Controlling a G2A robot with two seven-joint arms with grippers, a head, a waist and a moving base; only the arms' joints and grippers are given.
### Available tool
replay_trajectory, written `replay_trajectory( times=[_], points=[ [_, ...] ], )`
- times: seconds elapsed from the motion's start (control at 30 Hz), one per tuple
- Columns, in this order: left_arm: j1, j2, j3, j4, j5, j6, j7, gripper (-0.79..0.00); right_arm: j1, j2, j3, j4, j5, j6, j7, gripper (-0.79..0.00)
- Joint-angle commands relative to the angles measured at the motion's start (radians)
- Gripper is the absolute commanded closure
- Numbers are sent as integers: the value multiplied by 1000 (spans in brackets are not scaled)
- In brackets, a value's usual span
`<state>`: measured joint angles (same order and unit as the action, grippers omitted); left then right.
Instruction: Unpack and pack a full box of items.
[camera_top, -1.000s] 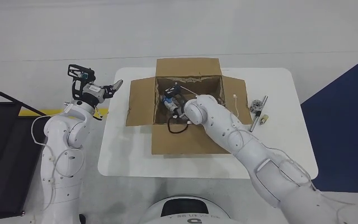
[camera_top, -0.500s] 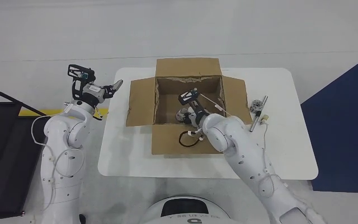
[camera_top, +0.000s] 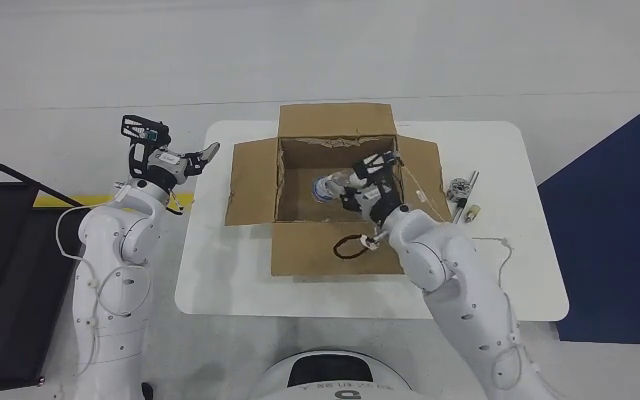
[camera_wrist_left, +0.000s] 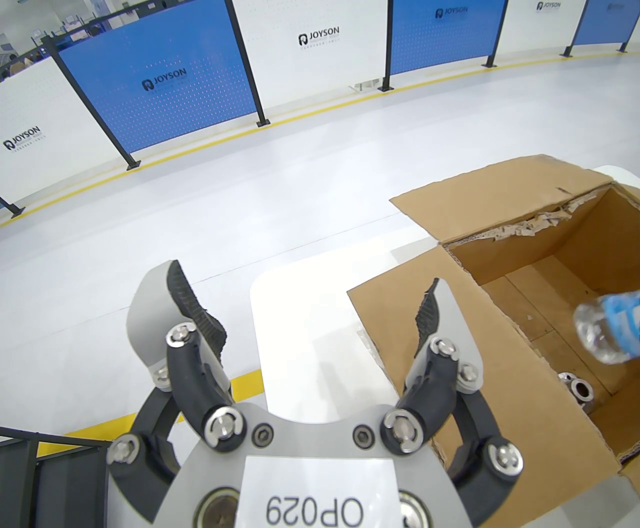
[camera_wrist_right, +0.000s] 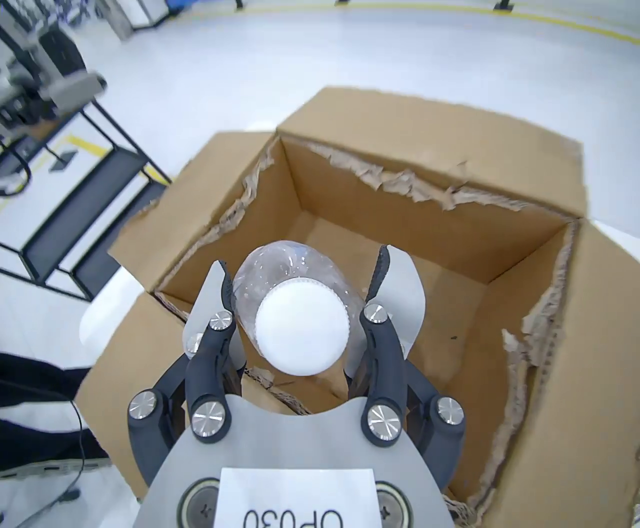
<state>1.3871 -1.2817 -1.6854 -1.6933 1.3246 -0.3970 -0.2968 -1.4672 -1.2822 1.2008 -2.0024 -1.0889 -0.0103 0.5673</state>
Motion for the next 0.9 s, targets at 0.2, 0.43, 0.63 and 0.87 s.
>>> replay_trajectory(
  times=[0.2,0.43,0.63,0.87],
  points=[
    [0,0,0,0,0,0,0,-785,-353,24,321,-192,174,-85,-352,0],
    [0,0,0,0,0,0,0,-785,-655,18,558,-230,329,-82,-609,0],
    [0,0,0,0,0,0,0,-785,-722,0,643,-207,440,169,-659,0],
    [0,0,0,0,0,0,0,-785,-566,-2,583,-110,315,513,-507,0]
  ],
)
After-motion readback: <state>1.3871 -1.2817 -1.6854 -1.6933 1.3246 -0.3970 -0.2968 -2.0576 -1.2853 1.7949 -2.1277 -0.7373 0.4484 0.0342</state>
